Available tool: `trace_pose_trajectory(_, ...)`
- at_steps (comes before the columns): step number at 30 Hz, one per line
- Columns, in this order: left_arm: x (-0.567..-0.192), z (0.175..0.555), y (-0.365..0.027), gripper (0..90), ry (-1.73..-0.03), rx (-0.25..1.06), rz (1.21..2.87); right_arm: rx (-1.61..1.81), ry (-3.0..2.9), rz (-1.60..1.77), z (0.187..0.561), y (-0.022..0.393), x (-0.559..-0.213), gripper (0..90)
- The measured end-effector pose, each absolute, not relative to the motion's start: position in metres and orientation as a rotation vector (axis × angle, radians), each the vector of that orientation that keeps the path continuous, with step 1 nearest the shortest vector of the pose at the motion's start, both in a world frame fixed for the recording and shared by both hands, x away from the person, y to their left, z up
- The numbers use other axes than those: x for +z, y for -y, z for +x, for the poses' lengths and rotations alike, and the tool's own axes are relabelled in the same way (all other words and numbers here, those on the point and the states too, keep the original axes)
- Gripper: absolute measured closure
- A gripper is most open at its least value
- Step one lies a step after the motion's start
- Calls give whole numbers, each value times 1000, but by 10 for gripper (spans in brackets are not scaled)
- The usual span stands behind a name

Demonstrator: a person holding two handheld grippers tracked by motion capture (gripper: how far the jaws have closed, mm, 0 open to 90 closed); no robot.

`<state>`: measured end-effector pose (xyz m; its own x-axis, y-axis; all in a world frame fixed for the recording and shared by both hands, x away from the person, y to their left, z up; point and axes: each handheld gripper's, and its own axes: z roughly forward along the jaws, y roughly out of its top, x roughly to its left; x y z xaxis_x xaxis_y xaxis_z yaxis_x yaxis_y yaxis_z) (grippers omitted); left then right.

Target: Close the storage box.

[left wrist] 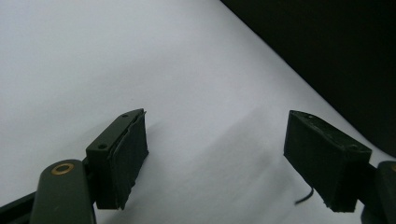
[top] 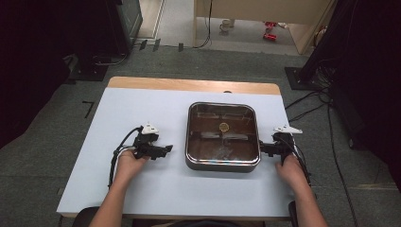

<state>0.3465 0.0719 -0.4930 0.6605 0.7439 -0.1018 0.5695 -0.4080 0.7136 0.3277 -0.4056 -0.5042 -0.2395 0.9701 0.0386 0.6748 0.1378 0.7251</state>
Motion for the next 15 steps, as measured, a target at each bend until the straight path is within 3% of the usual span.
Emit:
trace_pose_trajectory(4,-497,338,-61,210,-1007,431,2149,886,-1977,1575,328,406,-504,125)
trace_pose_trajectory(15,-498,327,-55,216,-1113,491,2093,886,-1977,1575,328,406,-504,125)
